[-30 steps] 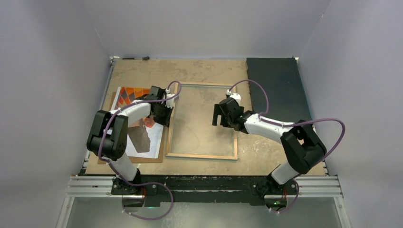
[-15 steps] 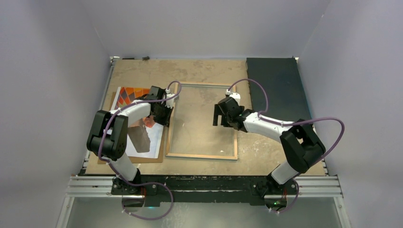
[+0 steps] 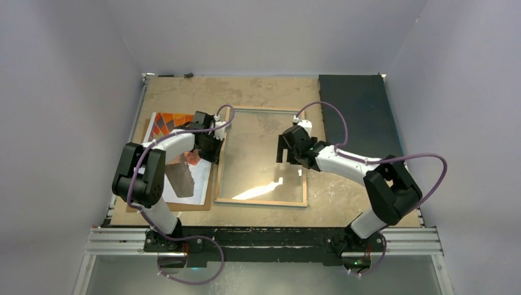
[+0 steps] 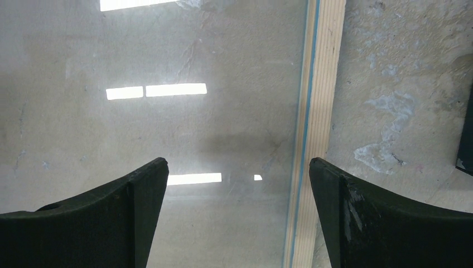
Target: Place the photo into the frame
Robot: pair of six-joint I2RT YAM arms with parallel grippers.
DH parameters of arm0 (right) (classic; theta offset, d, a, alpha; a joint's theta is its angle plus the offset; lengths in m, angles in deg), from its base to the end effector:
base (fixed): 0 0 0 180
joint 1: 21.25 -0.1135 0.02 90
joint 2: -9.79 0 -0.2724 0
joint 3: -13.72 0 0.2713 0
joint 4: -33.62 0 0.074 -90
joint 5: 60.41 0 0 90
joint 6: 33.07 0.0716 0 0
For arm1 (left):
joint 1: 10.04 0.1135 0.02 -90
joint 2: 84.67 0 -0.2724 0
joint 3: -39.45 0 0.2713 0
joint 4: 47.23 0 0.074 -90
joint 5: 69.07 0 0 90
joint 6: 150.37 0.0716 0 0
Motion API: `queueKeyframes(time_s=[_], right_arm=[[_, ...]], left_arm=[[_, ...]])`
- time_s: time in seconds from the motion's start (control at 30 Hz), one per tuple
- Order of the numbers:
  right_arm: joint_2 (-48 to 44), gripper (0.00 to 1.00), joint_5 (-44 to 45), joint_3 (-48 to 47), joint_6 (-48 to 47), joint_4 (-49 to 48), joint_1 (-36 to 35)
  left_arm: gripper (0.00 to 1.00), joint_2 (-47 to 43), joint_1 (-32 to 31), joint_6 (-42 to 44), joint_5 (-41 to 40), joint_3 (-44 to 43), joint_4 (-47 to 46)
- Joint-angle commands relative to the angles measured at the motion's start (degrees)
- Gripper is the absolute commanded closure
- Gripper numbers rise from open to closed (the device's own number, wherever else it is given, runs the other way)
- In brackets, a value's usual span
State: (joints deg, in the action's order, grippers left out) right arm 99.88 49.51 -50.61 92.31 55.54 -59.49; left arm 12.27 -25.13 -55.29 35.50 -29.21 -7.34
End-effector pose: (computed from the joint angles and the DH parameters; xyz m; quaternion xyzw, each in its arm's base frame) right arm 0.2978 0.2036 0.1635 0.0395 0.9198 0.0839 0.3813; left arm 0.3285 -0.1072 0.1223 0.1942 0.9547 -0.1404 0.1762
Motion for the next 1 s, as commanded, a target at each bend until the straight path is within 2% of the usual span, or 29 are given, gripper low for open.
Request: queueKeyframes(time_s=[0.0, 0.27, 0.43, 0.57, 0.97], right_arm=[[-3.81, 0.02, 2.30, -0.83, 0.16, -0.44, -0.35], [-3.87, 0.10, -1.54, -2.94, -0.34, -0.03, 1.94], [-2.46, 0.06, -0.92, -6.06, -0.33, 1.82, 5.61], [-0.80, 0.02, -3.87, -6.45, -1.75, 0.32, 10.04], [8.94, 0.04, -9.16, -10.90, -3.91, -3.50, 13.06]], left_arm=[[1.00, -1.17, -0.48, -0.75, 1.43, 0.11, -0.58], [1.00, -1.22, -0.44, -0.57, 1.44, -0.87, 0.25], [1.00, -1.75, -0.14, -0.31, 1.47, -1.51, 1.15], [1.00, -2.24, 0.23, 0.28, 1.60, -1.87, 2.12], [1.00, -1.83, 0.24, 1.03, 1.60, -0.82, 1.65]])
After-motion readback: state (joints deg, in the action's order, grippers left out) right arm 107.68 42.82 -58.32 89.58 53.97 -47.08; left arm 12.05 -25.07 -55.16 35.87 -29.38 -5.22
